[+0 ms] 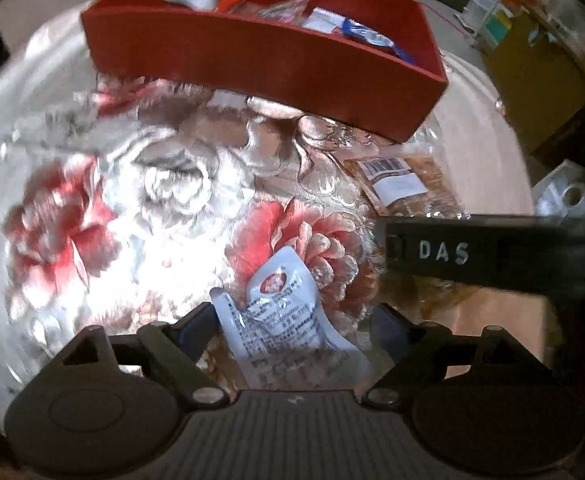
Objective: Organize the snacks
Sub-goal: 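Grasp the orange bread packet with the right gripper while the left grasps the white packet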
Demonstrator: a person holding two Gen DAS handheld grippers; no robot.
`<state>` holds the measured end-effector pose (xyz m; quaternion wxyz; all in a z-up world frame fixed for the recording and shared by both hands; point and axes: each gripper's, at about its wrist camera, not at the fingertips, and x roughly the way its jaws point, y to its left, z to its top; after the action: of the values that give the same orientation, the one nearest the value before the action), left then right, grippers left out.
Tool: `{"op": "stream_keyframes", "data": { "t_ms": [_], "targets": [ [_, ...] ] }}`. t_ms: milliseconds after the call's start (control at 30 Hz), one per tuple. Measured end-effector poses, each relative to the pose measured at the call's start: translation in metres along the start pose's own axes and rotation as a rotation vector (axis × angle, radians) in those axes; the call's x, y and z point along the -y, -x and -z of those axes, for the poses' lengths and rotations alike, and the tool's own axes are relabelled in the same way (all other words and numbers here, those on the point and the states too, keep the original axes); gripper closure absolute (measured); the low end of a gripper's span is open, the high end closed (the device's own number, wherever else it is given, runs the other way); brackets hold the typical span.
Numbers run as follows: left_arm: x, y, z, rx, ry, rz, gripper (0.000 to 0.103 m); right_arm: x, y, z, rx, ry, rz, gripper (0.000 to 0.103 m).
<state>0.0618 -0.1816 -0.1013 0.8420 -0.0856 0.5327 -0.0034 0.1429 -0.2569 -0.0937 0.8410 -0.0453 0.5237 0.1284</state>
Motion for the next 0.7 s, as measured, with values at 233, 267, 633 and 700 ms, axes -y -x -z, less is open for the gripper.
{"op": "stream_keyframes", "data": {
  "t_ms": [233, 267, 633, 700],
  "targets": [
    [0.002, 0.007, 0.004, 0.035, -0.257, -0.048, 0.050, 0.006, 0.002, 0.003, -0.010, -0.011, -0.013, 0.031],
    [-0.002, 0.008, 0.005, 0.038, -0.300, -0.059, 0.050, 0.005, 0.002, 0.004, -0.011, -0.006, -0.011, 0.030],
    [-0.091, 0.014, -0.011, -0.034, -0.161, -0.037, 0.050, -0.009, 0.000, 0.005, -0.027, 0.021, 0.015, 0.027],
    [-0.084, 0.012, -0.009, -0.014, -0.177, -0.072, 0.040, -0.011, -0.002, 0.003, -0.031, 0.021, 0.022, 0.021]
  ]
}}
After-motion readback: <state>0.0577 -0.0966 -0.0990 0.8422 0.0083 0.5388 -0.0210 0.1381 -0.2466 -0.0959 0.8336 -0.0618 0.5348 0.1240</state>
